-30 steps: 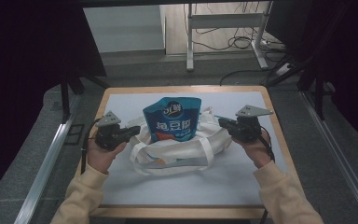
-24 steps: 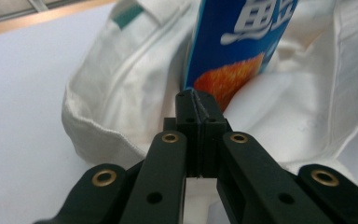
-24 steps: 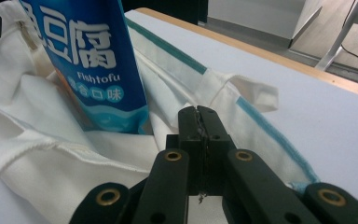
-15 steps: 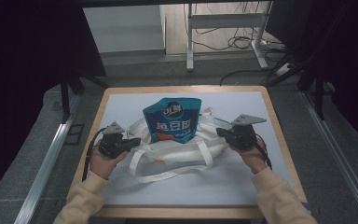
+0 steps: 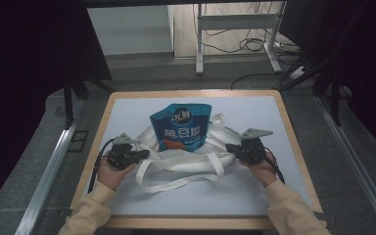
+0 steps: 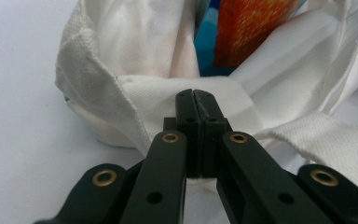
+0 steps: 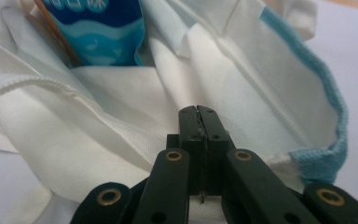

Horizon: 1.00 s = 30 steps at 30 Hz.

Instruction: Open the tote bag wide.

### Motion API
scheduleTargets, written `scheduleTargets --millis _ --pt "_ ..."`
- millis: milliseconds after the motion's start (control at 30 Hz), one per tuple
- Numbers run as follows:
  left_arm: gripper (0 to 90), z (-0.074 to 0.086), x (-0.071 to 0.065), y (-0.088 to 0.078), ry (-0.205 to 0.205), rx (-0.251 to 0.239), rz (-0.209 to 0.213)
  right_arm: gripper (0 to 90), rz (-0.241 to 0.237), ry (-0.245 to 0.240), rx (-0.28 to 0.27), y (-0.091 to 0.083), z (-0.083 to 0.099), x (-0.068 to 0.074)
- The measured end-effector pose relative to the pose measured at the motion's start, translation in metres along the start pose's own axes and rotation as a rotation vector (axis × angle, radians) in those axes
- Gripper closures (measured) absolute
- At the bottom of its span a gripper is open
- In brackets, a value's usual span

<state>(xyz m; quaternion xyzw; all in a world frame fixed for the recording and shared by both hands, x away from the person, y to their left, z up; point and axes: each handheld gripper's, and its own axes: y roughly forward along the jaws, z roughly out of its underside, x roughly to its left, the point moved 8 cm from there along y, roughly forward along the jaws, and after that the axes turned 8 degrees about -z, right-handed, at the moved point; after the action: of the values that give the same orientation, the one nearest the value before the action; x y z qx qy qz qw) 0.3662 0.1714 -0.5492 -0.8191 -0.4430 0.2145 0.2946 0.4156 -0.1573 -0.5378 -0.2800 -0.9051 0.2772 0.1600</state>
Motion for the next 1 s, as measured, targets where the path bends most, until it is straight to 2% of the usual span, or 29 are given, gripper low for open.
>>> scheduleTargets --millis 300,500,667,767,900,1000 --pt "89.7 0.007 0.0 0.008 -0.005 0.014 0.002 89.2 -0.015 0.017 0.04 0.008 0.016 0.001" --pt "89.6 0.006 0.0 0.008 -0.006 0.015 0.002 89.2 -0.01 0.012 0.036 0.008 0.015 0.001" --pt "89.5 -0.011 -0.002 -0.004 -0.004 -0.036 0.001 89.1 -0.003 -0.012 -0.003 0.001 0.002 0.006" --pt "89.5 -0.023 -0.006 -0.01 0.025 -0.063 -0.01 89.1 -0.016 -0.034 -0.034 -0.005 -0.012 0.015" --pt "89.5 -0.032 -0.01 -0.01 0.032 -0.071 -0.018 89.0 -0.031 -0.063 -0.049 -0.006 -0.022 0.025" --pt "89.5 -0.038 -0.012 -0.003 0.041 -0.059 -0.03 89.1 -0.058 -0.086 -0.047 0.0 -0.032 0.037"
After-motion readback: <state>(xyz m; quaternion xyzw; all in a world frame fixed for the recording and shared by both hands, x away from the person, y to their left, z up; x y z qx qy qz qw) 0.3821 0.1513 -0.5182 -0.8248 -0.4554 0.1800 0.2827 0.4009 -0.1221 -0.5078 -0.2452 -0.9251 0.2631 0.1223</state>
